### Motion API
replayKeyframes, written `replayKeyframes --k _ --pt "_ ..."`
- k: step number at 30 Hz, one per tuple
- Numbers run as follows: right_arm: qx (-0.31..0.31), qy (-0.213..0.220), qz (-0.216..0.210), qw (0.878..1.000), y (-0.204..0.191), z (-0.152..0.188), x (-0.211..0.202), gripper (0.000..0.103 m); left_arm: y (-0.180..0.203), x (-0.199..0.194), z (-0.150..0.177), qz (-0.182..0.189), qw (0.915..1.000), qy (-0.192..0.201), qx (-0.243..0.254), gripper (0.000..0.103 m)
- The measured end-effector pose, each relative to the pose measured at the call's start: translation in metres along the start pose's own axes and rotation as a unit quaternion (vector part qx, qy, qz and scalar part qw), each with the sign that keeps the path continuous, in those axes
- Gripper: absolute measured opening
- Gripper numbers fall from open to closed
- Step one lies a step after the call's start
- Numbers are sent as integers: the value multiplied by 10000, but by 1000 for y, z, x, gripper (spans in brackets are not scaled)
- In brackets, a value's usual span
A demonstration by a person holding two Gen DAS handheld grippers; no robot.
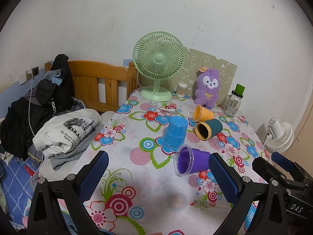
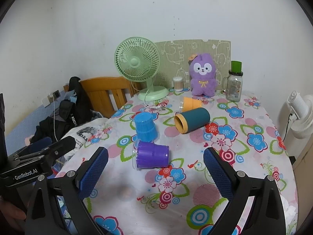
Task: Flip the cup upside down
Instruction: 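Move the right tool toward the teal cup lying on its side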
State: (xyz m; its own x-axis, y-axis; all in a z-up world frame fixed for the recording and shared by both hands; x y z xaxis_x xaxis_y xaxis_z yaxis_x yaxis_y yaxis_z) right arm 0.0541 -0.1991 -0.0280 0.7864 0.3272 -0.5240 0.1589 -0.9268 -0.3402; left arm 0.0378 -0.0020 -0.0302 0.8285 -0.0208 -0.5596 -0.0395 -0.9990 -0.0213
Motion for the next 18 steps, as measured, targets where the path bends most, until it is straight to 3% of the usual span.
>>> replayKeyframes --k 18 --pt "804 -773 215 9935 44 -7 72 99 6 69 -3 158 9986 -473 157 103"
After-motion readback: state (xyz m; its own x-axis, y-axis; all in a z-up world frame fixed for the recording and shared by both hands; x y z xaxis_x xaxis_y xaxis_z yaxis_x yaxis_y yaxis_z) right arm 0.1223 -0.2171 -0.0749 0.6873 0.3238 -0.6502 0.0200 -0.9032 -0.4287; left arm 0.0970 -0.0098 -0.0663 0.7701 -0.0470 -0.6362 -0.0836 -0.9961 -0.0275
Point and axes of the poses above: each gripper's, at about its wrist camera, not at the fingertips, and x roughly the way its jaws point, y to its right, z to its underside, the point moved 5 cm from there along x, roughly the way its jaws point, and after that the axes turned 13 degrees about x, right-handed, at the moved point
